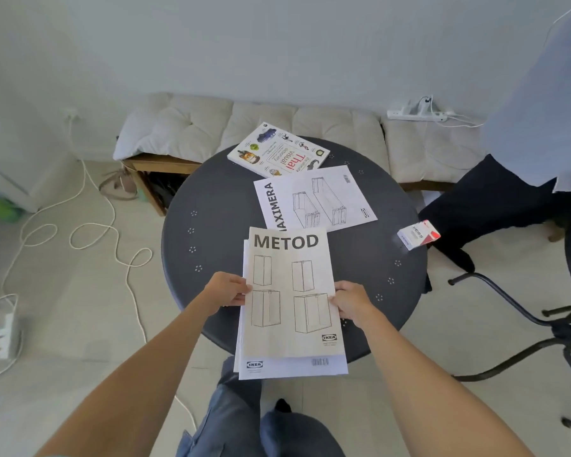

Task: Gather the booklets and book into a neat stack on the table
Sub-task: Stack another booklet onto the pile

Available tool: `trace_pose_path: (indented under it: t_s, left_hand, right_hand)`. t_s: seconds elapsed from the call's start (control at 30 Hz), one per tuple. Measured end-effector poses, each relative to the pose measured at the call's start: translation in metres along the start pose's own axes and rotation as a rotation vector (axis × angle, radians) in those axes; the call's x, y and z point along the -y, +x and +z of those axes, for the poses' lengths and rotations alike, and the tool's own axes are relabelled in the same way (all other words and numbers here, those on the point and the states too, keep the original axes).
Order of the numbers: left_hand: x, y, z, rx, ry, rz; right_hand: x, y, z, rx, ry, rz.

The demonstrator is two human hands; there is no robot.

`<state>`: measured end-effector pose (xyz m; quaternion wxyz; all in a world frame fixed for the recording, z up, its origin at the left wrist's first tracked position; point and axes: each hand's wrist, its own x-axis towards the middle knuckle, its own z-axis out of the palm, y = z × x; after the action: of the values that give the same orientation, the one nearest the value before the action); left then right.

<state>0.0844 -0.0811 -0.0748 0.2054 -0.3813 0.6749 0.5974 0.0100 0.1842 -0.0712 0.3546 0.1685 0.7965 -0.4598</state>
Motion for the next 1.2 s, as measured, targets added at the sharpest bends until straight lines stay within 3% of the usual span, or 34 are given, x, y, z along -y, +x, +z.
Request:
trace_pose_path:
  t_s: [0.27, 0.6, 0.97, 1.2]
  left_hand:
    - [0.018, -0.005, 0.010, -0.091, 0.124, 0.008]
    - [0.012, 0.004, 0.002, -0.170, 0.482, 0.076]
    - [-0.085, 0.045, -0.033, -0.238, 0.334, 0.151]
    - [-0.144, 0.094, -0.026, -0.237, 0.213, 0.092]
  right_hand:
    - [-0.010, -0.006, 0.007, -0.080, -0.180, 0.009]
    - [-0.005, -0.007, 0.003, -0.149, -0.446, 0.008]
    - [0.048, 0.039, -0.016, -0.285, -0.090, 0.023]
    - [0.087, 0.088, -0.041, -0.399, 0.034, -0.020]
